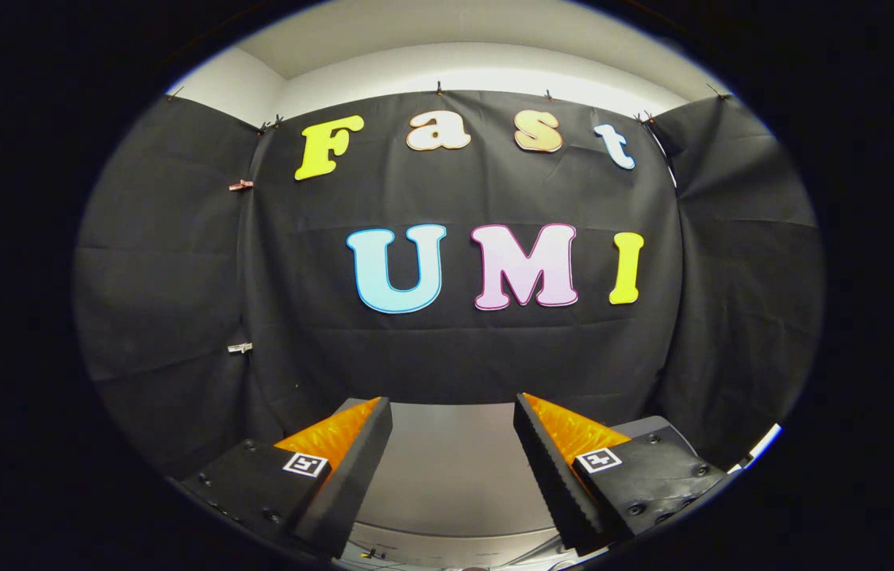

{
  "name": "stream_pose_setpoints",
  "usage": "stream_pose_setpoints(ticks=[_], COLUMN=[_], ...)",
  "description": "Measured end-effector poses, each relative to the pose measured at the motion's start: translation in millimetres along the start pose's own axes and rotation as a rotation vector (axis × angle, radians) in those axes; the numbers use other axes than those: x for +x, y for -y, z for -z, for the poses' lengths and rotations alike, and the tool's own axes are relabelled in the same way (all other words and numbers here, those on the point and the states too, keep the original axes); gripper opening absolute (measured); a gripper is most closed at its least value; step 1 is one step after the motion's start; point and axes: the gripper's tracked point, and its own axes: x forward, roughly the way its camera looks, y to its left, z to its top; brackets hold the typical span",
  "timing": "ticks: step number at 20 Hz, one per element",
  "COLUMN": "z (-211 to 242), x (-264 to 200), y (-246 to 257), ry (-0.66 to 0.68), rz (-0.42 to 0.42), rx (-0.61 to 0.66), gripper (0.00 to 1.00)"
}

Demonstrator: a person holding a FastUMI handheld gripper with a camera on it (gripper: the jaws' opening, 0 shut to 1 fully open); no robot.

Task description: Put the clothes into the washing machine and then close the washing machine lid.

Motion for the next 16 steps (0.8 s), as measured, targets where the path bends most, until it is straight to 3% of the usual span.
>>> stream_pose_setpoints(ticks=[16], z=[-2.4], x=[1.5], y=[-13.7], ry=[0.016], rz=[-0.052], rx=[-0.056], gripper=[0.98])
